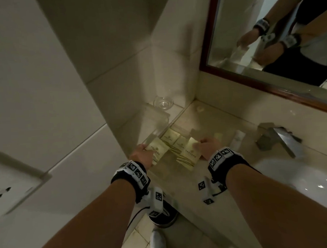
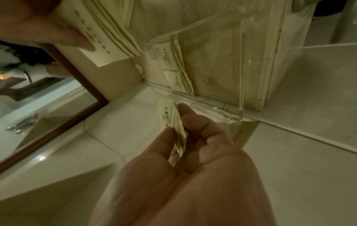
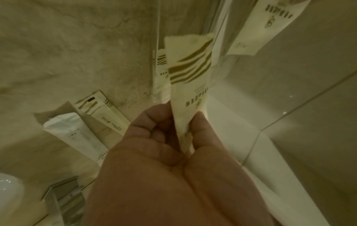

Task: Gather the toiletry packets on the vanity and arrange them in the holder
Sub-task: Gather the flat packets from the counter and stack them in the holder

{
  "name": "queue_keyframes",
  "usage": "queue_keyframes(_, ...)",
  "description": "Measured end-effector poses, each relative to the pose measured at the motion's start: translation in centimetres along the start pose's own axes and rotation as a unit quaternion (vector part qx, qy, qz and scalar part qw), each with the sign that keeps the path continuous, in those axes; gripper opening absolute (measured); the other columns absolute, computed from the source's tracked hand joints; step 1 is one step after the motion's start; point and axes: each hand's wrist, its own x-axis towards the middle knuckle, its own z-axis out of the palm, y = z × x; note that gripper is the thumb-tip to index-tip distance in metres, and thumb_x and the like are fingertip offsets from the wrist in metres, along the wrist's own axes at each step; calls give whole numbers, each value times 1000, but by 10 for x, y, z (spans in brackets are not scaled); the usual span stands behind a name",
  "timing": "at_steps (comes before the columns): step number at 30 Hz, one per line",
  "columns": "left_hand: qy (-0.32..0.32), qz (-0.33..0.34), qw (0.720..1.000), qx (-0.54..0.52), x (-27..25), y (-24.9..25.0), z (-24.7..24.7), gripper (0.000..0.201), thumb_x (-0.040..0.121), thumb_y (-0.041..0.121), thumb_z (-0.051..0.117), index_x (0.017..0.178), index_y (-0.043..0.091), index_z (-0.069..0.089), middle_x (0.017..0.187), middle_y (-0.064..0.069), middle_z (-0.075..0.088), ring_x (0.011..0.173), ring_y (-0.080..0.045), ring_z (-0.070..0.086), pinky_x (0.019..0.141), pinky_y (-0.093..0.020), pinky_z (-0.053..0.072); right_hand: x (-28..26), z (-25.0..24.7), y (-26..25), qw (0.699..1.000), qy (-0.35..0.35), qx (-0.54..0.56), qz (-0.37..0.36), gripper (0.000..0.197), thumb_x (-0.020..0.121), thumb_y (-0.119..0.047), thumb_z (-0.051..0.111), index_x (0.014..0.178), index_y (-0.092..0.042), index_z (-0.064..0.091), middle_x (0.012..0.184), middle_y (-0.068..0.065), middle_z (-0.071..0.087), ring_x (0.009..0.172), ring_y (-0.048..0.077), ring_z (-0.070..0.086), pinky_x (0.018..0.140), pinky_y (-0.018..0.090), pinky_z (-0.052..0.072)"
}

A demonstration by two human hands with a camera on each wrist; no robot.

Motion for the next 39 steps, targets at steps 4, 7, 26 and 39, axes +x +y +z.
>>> queue_keyframes(4,-39,35,989,138,32,-9,10,25,90,17,58,114,25,59,105,-4,68,91,-26,67,81,-43,60,20,7,-2,997,25,-72,5,4,90,-28,62,94,-27,63,80,2,68,71,21,65,78,40,60)
queue_keyframes(7,-59,46,977,201,46,-12,14,40,89,9,56,127,20,55,115,-7,66,99,-27,64,86,-37,56,30,15,-5,998,30,-56,23,8,93,-25,60,99,-24,65,81,3,67,74,23,66,80,40,60)
queue_keyframes(26,-200,125,888,394,49,-1,31,40,96,8,45,126,26,65,136,-2,59,114,-22,61,95,-33,52,53,34,-9,998,15,-10,59,10,95,-11,58,98,-18,65,105,13,67,97,30,68,63,33,59)
queue_keyframes(39,-225,132,782,566,70,-20,28,41,95,31,49,135,21,56,145,-5,34,129,-29,44,107,-39,42,56,46,-6,999,5,-20,50,10,93,-11,60,88,-18,65,97,11,67,92,29,68,71,39,62)
